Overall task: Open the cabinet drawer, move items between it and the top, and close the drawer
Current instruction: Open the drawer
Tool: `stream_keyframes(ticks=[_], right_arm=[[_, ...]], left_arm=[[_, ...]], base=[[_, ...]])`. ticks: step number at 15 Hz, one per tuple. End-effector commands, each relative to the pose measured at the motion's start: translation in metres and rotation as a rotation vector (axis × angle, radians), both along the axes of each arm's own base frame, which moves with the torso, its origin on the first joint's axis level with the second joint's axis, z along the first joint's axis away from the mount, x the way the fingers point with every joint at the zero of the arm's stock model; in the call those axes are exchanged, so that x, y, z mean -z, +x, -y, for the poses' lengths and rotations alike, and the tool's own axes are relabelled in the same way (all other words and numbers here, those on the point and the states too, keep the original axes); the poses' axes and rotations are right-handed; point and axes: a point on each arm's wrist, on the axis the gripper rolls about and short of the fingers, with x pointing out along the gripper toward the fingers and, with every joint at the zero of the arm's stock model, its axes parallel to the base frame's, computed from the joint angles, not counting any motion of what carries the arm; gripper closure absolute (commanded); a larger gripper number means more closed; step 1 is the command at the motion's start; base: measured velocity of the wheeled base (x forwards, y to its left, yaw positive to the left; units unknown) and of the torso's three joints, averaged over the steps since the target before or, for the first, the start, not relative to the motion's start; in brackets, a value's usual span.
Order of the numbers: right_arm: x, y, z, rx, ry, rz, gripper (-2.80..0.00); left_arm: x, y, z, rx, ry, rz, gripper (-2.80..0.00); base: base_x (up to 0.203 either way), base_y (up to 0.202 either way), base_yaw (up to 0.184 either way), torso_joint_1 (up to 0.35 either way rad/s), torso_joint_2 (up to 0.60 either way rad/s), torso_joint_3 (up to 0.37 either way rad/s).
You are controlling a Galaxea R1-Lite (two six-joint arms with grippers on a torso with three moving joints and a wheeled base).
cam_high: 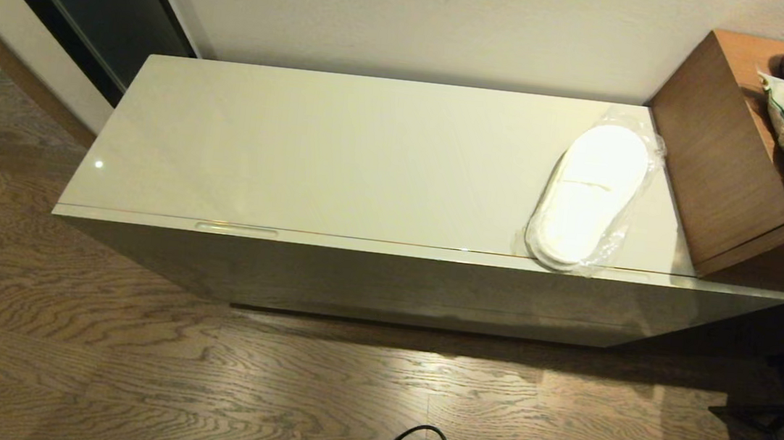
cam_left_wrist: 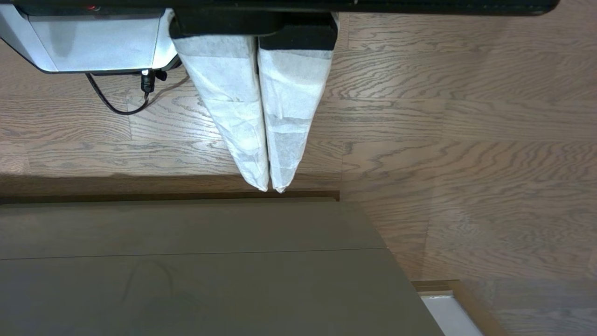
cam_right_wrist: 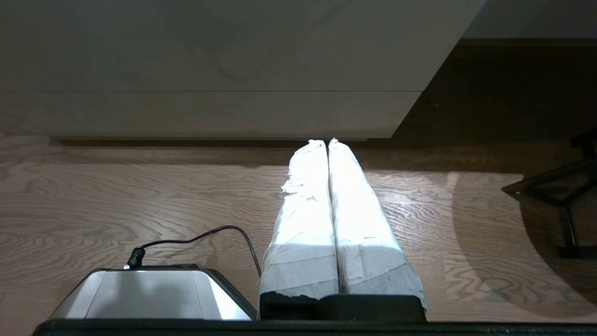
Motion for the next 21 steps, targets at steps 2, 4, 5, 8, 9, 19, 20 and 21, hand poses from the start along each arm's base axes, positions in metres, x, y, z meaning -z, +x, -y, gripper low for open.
stream_keyframes(ticks=[2,4,5,8,9,19,20,21], right_arm=[[0.000,0.000,0.000,0.000,0.001,0.001,0.00],[0.000,0.000,0.000,-0.009,-0.034,-0.006,0.00],[0.000,0.000,0.000,-0.015,-0.079,0.001,0.00],[-0.001,0.000,0.000,-0.011,-0.066,0.001,0.00],[0.000,0.000,0.000,-0.008,-0.043,0.000,0.00],[-0.163,-0.065,-0.001,-0.092,0.113,0.279,0.00],[-0.192,-0.059,-0.002,-0.102,0.163,0.213,0.00],[-0.208,-0.045,-0.002,-0.104,0.200,0.109,0.00]], left_arm=[[0.000,0.000,0.000,0.001,0.000,-0.002,0.00],[0.000,0.000,0.000,0.001,0.000,-0.002,0.00],[0.000,0.000,0.000,-0.001,0.000,-0.003,0.00],[0.000,0.000,0.000,0.001,0.000,-0.002,0.00],[0.000,0.000,0.000,0.001,0.000,-0.002,0.00],[0.000,0.000,0.000,0.001,0.000,-0.003,0.00],[0.000,0.000,0.000,0.000,0.000,-0.002,0.00],[0.000,0.000,0.000,0.001,0.000,-0.002,0.00]], base=[[0.000,0.000,0.000,0.000,0.00,0.000],[0.000,0.000,0.000,0.000,0.00,0.000],[0.000,0.000,0.000,0.000,0.00,0.000],[0.000,0.000,0.000,0.000,0.00,0.000],[0.000,0.000,0.000,0.000,0.00,0.000],[0.000,0.000,0.000,0.000,0.00,0.000],[0.000,0.000,0.000,0.000,0.00,0.000],[0.000,0.000,0.000,0.000,0.00,0.000]])
